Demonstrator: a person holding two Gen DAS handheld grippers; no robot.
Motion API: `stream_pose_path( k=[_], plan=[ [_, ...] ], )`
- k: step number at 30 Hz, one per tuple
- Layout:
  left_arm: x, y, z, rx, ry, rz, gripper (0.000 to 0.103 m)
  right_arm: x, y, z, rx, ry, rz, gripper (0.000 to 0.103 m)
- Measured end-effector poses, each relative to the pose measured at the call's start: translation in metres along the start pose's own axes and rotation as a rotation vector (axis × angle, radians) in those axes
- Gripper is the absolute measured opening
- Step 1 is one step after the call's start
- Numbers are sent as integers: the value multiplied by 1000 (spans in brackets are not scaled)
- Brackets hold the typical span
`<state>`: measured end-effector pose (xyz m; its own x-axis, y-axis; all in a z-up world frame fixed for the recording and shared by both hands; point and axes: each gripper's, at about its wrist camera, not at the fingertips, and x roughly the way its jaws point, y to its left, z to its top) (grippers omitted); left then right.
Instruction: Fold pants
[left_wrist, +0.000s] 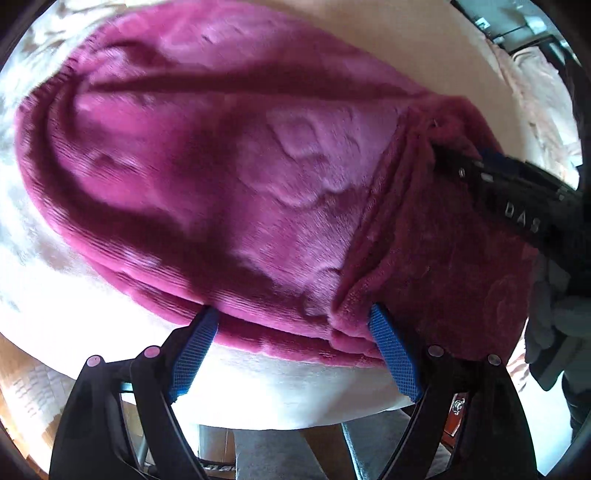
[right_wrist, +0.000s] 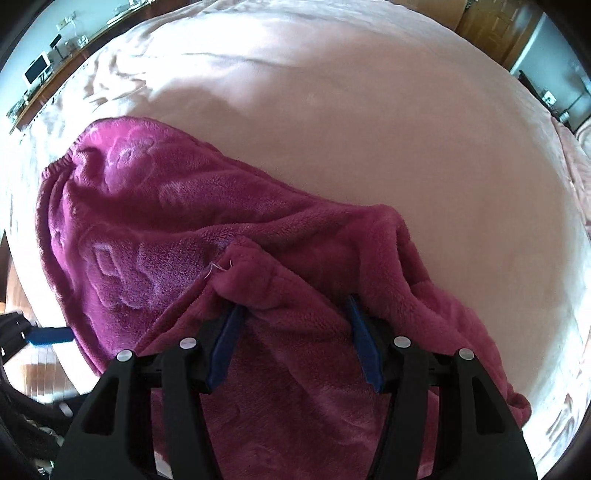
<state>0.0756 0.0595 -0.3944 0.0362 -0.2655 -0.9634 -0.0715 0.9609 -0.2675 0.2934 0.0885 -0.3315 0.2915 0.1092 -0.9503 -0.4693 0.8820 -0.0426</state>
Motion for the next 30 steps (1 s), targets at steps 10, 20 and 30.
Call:
stream_pose_path(
  k=[10,20,30],
  plan=[
    [-79,116,10,-180,-169,14,83,-41,5,-6,106,-94,-20,58],
    [-103,222,12,-479,-250,-74,83,-66,33,-5,65,-133,-13,58],
    [-64,236,36,-529,-199,-180,83,-66,35,-23,75,-94,-13,58]
  ],
)
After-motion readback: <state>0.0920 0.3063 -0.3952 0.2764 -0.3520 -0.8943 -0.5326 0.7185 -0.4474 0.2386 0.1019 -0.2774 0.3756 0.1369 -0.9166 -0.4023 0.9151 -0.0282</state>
